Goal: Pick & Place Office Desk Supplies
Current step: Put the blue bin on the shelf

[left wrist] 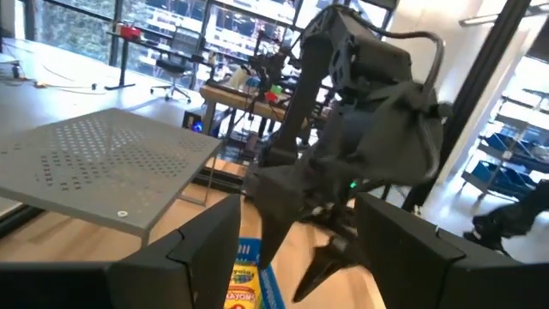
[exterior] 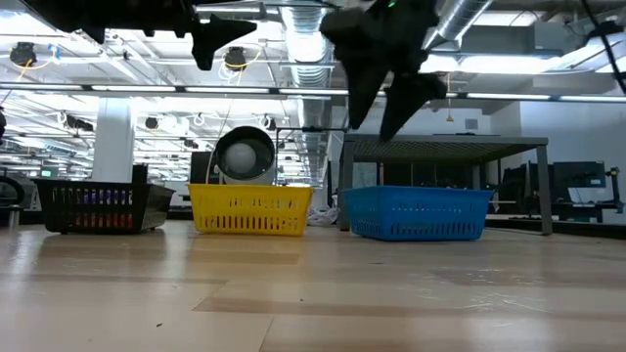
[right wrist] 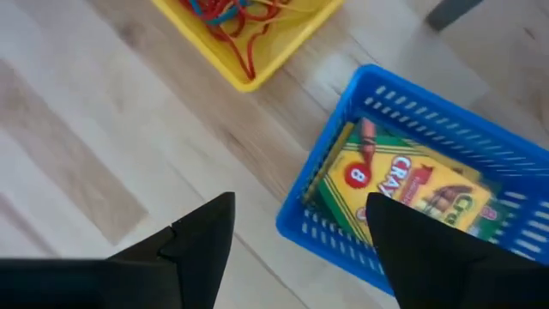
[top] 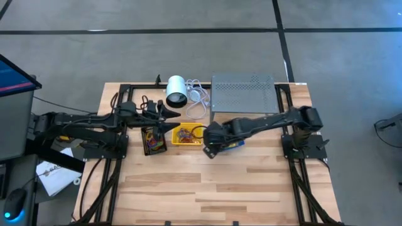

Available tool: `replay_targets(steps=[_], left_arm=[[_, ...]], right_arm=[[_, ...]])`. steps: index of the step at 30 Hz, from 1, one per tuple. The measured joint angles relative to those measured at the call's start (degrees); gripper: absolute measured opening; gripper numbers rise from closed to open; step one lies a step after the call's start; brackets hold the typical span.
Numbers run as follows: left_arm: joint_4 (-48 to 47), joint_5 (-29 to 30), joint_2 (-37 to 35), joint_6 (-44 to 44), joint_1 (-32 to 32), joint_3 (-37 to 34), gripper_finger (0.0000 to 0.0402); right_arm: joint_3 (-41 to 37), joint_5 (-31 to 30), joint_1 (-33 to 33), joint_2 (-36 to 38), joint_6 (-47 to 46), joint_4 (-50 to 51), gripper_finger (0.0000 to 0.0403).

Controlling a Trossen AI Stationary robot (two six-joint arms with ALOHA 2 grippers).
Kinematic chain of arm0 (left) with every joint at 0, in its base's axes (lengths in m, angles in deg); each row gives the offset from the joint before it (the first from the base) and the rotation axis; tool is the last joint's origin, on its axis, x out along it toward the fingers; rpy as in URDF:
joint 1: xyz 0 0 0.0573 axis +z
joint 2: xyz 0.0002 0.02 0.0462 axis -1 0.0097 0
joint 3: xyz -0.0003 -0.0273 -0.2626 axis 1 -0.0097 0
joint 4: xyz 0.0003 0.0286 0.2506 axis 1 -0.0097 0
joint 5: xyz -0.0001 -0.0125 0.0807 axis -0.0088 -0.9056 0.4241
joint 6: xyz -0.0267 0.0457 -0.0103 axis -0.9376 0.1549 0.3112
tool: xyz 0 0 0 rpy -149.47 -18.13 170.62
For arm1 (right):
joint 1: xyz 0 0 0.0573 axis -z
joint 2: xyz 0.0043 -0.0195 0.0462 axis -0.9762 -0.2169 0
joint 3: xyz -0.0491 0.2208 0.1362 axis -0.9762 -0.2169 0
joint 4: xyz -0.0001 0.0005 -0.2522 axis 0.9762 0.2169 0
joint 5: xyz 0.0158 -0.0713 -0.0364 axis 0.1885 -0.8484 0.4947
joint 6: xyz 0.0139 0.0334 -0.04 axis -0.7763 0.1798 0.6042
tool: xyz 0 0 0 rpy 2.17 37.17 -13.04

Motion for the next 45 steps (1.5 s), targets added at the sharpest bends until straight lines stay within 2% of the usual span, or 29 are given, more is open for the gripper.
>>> replay_targets(steps=[11,15,26,32,45], left_arm=[[-4.4,-0.7,-0.2,2.4,-0.2,0.0,0.0226],[-5.1,-1.1,-0.2,2.4,-0.2,0.0,0.0226],[-4.7,-4.1,-0.2,2.2,-0.2,0.0,0.0225],[-4.6,-4.1,-0.2,2.2,-0.2,0.0,0.0225],[-4.5,-4.0,-0.2,2.2,-0.2,0.0,0.0225]], right_arm=[[5.4,3.0,0.7,-10.4,-6.0,1.5,0.0222],[5.3,3.0,1.2,-11.1,-7.8,1.3,0.0214],[5.0,3.0,2.0,-13.4,-5.7,4.9,0.0207],[3.1,3.0,2.7,-14.2,-4.8,0.3,0.0205],[0.9,4.3,3.7,-13.9,-4.5,-2.7,0.0182]])
